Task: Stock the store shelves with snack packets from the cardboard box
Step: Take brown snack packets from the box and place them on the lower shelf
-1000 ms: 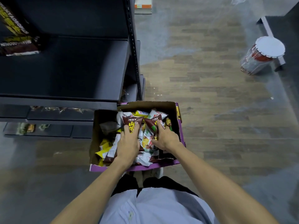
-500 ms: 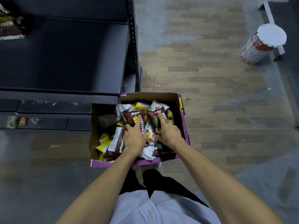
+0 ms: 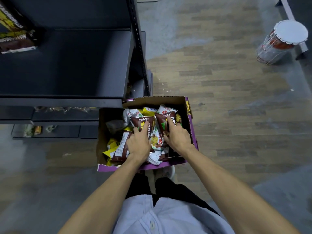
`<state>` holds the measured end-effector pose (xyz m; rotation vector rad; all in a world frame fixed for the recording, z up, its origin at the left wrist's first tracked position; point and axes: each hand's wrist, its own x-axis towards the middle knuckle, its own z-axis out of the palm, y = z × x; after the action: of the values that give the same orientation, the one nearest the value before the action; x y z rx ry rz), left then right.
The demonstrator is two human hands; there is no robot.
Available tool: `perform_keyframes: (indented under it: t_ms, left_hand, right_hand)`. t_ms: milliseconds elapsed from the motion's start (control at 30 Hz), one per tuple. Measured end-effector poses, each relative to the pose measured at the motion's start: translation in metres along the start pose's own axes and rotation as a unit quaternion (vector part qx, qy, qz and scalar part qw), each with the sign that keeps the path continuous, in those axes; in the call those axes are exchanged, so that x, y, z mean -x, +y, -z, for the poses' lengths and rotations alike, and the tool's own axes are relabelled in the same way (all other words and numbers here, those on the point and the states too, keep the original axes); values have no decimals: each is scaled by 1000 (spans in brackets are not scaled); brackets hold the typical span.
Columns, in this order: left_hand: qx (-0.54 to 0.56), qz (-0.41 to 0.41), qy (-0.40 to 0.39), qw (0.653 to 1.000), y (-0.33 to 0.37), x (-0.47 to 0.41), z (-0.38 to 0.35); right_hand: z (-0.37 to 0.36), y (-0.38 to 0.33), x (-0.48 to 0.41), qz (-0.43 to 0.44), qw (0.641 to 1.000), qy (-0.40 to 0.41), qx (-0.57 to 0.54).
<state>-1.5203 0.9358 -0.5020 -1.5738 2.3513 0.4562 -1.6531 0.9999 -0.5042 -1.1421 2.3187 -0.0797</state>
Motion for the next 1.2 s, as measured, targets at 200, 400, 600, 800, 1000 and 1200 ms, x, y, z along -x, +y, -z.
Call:
perform_keyframes:
  t_ms: [200,400,600,800,1000,1200]
  left_hand:
    - [28,18,33,999,-8,14,14]
    - [48,-2,64,997,-21,27,28]
    - [49,-40,80,995,-45,46,38]
    - [74,-83,101,989,-101,76,42]
    - [132,-88,141,977,-167,107,43]
    - [190,-60,187,962,-246,124,60]
  right_hand:
    - [4,-3,10,13,1000,13,-13]
    - [7,-20,22,24,998,45,-28]
    - [-2,-41,45,19,998,60,-22]
    - [-22,-81,80,16,996,85,-12]
    - [-45,-132,117,36,993,115,4]
    - [-56,-212,135,83,986,145,6]
